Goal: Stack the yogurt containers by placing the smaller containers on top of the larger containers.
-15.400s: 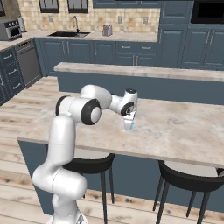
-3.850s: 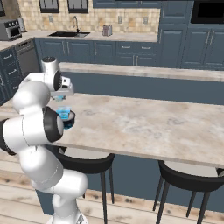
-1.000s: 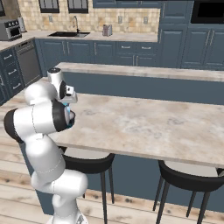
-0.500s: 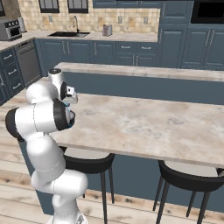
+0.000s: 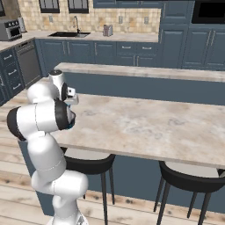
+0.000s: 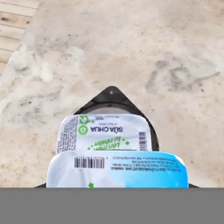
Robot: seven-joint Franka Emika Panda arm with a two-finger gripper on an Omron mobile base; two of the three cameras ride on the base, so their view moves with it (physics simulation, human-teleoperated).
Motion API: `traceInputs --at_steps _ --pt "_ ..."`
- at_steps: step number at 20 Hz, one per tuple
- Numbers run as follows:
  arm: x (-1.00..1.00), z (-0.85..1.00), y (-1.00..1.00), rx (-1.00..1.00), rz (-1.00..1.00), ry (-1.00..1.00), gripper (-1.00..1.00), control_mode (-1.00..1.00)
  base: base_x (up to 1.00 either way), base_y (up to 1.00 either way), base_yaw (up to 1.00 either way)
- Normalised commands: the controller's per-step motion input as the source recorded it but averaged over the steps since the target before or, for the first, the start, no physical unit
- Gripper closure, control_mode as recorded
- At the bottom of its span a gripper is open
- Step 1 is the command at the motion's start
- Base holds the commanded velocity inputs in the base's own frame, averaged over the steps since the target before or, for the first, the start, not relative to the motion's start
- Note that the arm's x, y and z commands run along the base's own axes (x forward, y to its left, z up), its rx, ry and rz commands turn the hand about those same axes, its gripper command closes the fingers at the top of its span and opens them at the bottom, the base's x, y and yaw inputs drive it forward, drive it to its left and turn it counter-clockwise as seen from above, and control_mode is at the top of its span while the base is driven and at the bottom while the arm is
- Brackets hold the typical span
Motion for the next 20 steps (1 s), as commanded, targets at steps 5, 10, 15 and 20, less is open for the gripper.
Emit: traceInputs --at_steps 5,10,15,20 --pt "0.01 -0.05 0.04 0.00 0.00 0.00 1.00 -1.00 0.00 0.00 0.00" --pt "0.03 -0.05 0.05 0.00 0.00 0.00 1.00 -1.00 0.00 0.00 0.00" --pt "0.04 -0.07 0.02 0.00 0.00 0.00 1.00 -1.00 0.00 0.00 0.00" --pt "0.06 -0.07 0.00 0.00 0.00 0.00 1.00 -1.00 0.00 0.00 0.00"
